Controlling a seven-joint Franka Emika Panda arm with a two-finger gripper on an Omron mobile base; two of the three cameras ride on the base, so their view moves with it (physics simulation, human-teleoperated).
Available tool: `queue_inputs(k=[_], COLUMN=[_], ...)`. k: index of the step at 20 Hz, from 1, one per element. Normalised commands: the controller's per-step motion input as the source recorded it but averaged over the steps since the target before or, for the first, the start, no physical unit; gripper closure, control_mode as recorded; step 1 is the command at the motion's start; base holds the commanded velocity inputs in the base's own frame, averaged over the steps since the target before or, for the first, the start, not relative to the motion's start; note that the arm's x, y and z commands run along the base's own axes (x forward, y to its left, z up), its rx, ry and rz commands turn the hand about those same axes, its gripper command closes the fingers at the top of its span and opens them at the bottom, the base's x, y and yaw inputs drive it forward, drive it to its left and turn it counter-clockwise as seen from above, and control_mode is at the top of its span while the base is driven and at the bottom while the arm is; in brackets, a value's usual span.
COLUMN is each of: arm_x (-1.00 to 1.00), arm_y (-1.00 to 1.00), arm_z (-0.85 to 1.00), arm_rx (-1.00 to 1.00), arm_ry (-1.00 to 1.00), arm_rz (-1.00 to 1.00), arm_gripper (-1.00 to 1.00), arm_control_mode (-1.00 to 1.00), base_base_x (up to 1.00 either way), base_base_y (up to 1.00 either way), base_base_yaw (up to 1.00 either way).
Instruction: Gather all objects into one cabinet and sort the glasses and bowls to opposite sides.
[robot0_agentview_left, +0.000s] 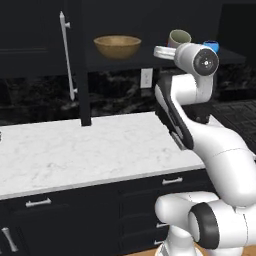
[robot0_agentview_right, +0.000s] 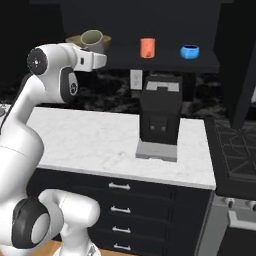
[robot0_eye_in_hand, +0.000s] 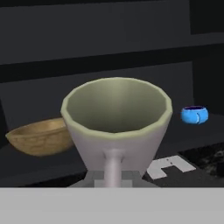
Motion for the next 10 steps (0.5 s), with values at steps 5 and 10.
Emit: queue_inputs(k=[5, 10], arm_x=[0.0, 0.0], arm_y=[0.0, 0.0], arm_z=[0.0, 0.0], arm_rx=[0.0, 0.0], arm_ry=[0.0, 0.0], arm_rz=[0.0, 0.0], arm_gripper=[1.0, 1.0], arm_control_mode=[1.0, 1.0], base_base_x=[0.65, 0.69], base_base_y=[-0.31, -0.57], base_base_yaw=[-0.12, -0.12])
